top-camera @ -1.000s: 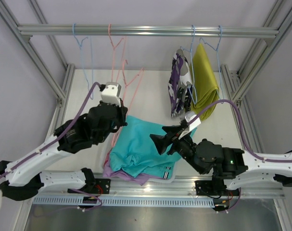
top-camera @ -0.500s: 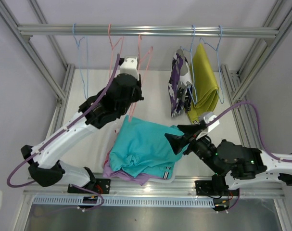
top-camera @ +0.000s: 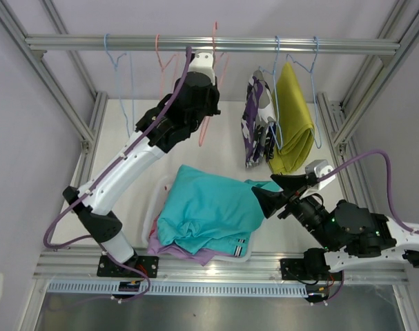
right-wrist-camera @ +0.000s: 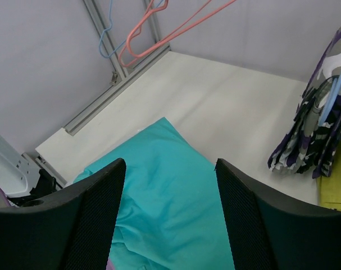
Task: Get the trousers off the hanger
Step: Place the hanger at the clothesline.
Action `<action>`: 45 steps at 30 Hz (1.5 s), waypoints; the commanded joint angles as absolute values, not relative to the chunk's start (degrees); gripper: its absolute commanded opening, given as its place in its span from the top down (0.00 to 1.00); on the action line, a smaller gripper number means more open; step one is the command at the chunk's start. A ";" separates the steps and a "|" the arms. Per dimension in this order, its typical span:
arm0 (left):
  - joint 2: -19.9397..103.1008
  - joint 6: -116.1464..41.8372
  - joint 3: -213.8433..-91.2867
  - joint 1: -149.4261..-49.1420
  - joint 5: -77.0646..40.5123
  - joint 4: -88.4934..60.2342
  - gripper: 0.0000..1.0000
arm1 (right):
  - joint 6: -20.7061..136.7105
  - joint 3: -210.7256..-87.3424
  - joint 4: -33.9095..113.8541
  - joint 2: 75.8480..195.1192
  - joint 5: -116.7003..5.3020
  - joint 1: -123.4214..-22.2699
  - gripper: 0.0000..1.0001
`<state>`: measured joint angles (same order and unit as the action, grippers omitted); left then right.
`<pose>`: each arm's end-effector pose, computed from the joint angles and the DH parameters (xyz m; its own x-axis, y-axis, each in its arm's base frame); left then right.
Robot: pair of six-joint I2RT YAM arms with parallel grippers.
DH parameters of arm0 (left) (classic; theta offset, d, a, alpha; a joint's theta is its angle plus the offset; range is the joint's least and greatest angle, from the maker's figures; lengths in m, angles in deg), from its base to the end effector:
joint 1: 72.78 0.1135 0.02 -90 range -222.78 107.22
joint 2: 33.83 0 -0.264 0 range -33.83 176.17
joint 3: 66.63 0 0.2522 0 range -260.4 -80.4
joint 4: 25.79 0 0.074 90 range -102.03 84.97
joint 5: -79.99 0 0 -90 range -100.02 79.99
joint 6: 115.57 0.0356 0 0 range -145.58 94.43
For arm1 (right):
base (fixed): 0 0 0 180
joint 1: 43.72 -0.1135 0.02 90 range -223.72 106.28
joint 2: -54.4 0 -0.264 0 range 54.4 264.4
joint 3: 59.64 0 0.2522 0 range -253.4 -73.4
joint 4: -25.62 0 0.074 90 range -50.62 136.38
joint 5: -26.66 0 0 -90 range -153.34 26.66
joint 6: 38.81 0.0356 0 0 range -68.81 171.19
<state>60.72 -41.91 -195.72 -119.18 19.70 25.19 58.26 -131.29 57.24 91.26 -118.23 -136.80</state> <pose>0.2537 -0.2408 0.4900 -0.2720 -0.0687 -0.9598 0.2341 0.9628 -0.1352 0.0232 0.1116 0.4210 -0.0790 0.1514 -0.9853 -0.6131 0.7720 0.1678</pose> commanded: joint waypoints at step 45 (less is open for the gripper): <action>63.91 -44.29 -190.00 -114.18 12.31 22.43 0.99 | 59.19 -120.95 54.32 83.84 -119.24 -136.44 0.27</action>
